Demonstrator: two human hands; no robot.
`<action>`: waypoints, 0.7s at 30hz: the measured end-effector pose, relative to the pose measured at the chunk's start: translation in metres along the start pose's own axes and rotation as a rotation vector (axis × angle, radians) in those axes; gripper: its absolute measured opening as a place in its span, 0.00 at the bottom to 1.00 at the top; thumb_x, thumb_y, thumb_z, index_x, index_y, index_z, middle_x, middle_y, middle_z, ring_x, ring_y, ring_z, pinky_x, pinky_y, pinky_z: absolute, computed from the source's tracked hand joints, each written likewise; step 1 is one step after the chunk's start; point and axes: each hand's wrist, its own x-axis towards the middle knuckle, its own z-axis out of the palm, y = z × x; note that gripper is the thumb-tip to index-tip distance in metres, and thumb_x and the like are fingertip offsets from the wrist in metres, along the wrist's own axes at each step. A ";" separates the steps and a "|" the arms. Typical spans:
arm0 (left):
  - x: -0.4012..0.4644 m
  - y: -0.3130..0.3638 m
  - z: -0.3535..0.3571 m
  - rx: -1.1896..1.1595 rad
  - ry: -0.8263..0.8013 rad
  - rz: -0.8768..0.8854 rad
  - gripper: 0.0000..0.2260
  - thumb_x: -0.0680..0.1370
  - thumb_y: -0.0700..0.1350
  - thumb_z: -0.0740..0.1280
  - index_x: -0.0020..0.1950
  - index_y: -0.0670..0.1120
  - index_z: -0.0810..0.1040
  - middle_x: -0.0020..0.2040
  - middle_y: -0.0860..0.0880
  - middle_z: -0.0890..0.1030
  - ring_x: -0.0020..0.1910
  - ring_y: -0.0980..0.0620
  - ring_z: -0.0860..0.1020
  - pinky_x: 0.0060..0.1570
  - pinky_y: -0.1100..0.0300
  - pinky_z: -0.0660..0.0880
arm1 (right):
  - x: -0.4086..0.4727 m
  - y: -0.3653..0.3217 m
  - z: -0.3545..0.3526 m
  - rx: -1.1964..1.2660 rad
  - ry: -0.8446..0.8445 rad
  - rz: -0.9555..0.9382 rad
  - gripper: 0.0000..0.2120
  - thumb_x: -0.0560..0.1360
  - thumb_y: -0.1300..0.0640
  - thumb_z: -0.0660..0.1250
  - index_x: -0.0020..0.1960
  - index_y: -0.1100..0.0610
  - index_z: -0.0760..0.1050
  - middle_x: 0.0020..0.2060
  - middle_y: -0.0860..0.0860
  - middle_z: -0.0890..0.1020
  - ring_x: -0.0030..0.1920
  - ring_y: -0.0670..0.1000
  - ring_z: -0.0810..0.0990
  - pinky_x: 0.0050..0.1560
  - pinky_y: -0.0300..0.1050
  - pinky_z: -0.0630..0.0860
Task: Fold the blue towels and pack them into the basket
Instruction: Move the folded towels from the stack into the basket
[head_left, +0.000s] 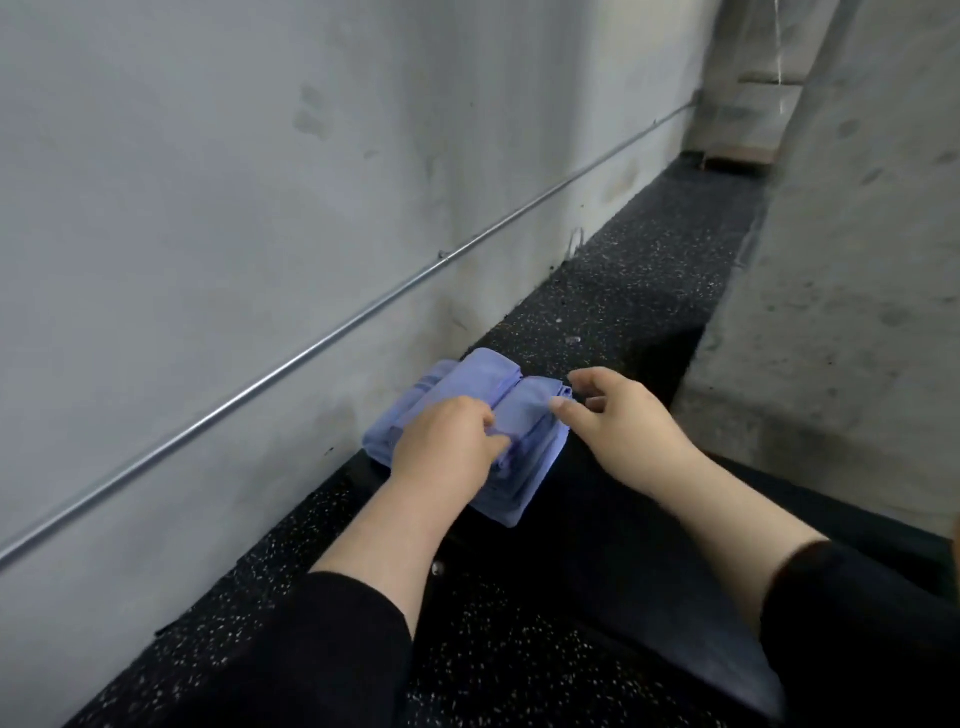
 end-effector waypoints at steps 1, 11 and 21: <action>0.001 -0.001 0.004 0.035 -0.043 0.019 0.10 0.79 0.51 0.69 0.55 0.47 0.83 0.50 0.46 0.84 0.53 0.44 0.81 0.51 0.52 0.78 | 0.014 0.002 0.008 -0.010 -0.023 0.045 0.28 0.77 0.44 0.70 0.72 0.56 0.71 0.64 0.51 0.79 0.64 0.51 0.77 0.64 0.46 0.72; 0.011 -0.006 0.021 0.075 -0.058 0.048 0.20 0.76 0.54 0.72 0.64 0.50 0.71 0.54 0.49 0.81 0.53 0.45 0.79 0.43 0.54 0.72 | 0.054 0.019 0.036 -0.058 -0.084 0.122 0.30 0.72 0.50 0.76 0.71 0.55 0.72 0.60 0.51 0.81 0.59 0.51 0.78 0.56 0.44 0.73; 0.011 -0.015 0.003 0.004 0.361 -0.056 0.15 0.80 0.56 0.64 0.63 0.50 0.77 0.59 0.46 0.81 0.59 0.42 0.77 0.54 0.51 0.74 | 0.056 0.019 0.036 -0.119 -0.079 0.095 0.36 0.73 0.49 0.75 0.77 0.53 0.65 0.68 0.55 0.73 0.67 0.55 0.73 0.67 0.48 0.70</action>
